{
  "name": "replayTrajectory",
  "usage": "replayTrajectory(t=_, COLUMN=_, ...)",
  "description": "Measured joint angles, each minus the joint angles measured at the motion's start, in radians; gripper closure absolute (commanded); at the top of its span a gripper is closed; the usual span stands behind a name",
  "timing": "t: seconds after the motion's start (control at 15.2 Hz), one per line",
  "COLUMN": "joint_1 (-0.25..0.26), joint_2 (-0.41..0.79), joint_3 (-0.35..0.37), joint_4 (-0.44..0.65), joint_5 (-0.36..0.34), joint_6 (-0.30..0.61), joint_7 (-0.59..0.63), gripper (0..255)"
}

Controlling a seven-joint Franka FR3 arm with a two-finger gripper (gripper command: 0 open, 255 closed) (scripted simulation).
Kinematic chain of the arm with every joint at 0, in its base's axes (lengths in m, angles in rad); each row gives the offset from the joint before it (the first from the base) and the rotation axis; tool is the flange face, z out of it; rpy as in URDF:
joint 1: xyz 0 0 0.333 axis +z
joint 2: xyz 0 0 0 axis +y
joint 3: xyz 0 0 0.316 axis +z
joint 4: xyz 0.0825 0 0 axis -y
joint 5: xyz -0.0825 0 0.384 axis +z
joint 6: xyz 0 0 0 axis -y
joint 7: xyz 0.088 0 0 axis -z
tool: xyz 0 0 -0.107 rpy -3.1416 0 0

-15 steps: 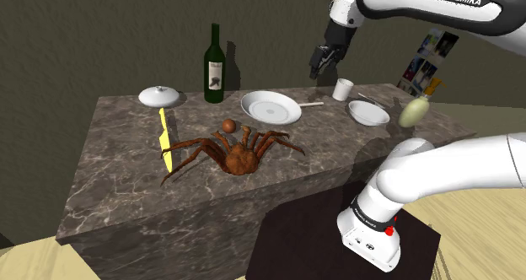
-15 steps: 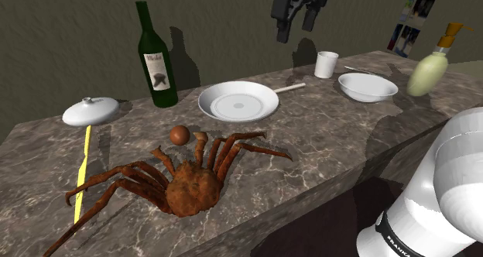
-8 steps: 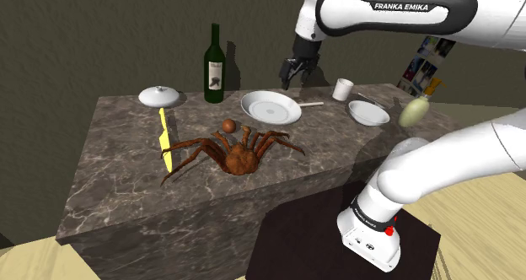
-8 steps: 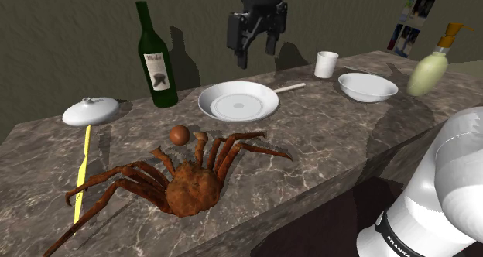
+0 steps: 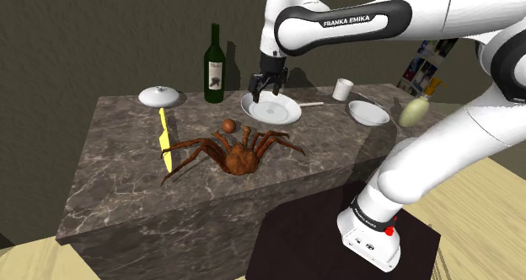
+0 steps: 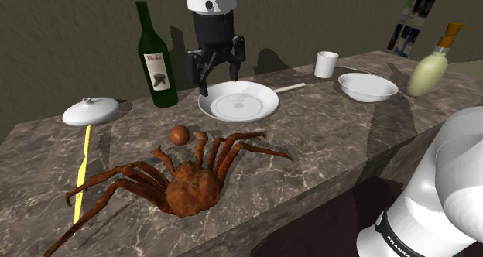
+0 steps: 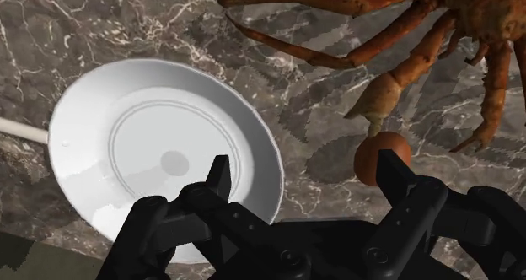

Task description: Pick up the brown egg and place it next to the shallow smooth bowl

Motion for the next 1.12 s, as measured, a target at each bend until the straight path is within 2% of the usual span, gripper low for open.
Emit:
replayTrajectory(t=0.4, joint_1=0.014, joint_2=0.204, joint_3=0.049, joint_4=0.098, joint_5=-0.028, joint_6=0.073, joint_7=0.085, gripper=0)
replayTrajectory(t=0.73, joint_1=0.043, joint_2=0.396, joint_3=0.082, joint_4=0.234, joint_5=-0.072, joint_6=0.097, joint_7=0.171, gripper=0)
replayTrajectory(t=1.12, joint_1=0.048, joint_2=0.464, joint_3=0.08, joint_4=0.225, joint_5=-0.095, joint_6=0.166, joint_7=0.191, gripper=0)
